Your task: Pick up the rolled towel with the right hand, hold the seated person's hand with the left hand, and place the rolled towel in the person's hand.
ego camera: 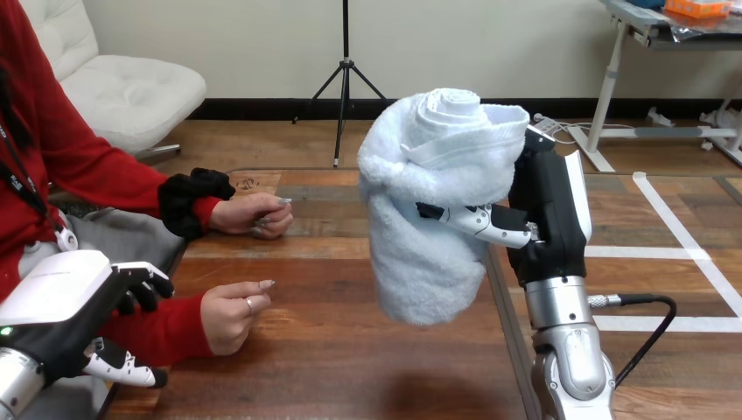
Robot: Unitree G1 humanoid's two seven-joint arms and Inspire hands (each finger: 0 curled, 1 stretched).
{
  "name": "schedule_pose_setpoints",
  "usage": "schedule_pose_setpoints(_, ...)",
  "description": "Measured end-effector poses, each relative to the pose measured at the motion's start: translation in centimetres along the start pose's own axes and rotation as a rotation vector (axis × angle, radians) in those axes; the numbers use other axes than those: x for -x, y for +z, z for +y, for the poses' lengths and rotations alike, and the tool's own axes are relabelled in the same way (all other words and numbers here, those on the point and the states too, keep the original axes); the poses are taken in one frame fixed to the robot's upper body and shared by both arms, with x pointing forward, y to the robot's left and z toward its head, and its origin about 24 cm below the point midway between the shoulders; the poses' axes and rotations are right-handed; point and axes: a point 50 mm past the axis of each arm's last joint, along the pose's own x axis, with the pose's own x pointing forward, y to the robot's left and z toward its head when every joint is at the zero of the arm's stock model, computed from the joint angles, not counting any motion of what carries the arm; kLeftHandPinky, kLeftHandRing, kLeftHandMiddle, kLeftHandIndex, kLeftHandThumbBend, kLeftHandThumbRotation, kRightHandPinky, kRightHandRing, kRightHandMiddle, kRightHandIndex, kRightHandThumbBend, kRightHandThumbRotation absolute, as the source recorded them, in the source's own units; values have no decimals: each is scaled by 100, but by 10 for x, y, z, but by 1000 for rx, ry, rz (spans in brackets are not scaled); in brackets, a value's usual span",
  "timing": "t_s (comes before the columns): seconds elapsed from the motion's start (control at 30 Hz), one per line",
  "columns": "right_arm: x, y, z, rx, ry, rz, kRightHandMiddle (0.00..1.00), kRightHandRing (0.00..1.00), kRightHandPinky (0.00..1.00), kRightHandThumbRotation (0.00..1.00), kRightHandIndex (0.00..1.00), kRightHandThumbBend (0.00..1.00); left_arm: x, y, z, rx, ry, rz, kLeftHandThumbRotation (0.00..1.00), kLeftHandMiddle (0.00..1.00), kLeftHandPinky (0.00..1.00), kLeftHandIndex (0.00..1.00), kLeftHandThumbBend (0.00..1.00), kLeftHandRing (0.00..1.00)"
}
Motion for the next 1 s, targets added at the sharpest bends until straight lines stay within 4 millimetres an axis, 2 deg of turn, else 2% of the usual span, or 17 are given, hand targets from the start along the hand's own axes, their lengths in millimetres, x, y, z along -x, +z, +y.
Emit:
schedule_pose_setpoints(0.53, 3, 11, 1, -39, -9, -34, 42, 32, 27, 0, 46, 79, -8, -4, -10, -12, 36, 3, 5, 58, 52, 61, 100, 55)
schedule_pose_setpoints(1.0, 5, 17, 2, -72, 0, -38, 42, 32, 26, 0, 45, 79, -18, 2, -14, -2, 60, -9, 0, 54, 47, 56, 100, 51)
